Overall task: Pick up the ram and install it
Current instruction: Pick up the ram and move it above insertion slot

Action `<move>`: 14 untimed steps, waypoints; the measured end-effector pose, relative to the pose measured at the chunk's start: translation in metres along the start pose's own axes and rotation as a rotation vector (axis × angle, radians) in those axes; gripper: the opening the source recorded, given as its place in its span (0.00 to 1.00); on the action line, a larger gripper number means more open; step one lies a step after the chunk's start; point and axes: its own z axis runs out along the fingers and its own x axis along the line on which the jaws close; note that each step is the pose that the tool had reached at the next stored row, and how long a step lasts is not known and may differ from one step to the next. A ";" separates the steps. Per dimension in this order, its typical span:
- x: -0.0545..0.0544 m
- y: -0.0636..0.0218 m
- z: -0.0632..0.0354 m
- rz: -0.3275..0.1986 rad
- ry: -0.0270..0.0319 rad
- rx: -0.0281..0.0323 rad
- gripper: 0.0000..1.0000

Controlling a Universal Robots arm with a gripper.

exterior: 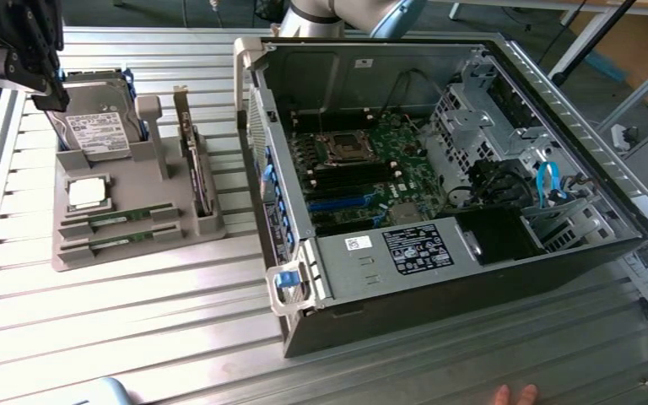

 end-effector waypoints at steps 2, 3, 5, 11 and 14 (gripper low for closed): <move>0.000 0.0000 0.0001 -0.012 0.0004 -0.0002 0.11; 0.000 0.0000 0.0001 -0.019 0.0007 -0.0003 0.11; 0.000 0.0000 0.0000 -0.029 0.0013 -0.0007 0.11; 0.000 0.0000 0.0000 -0.033 0.0004 0.0078 0.11; 0.000 0.0000 0.0000 -0.035 -0.0010 0.0195 0.11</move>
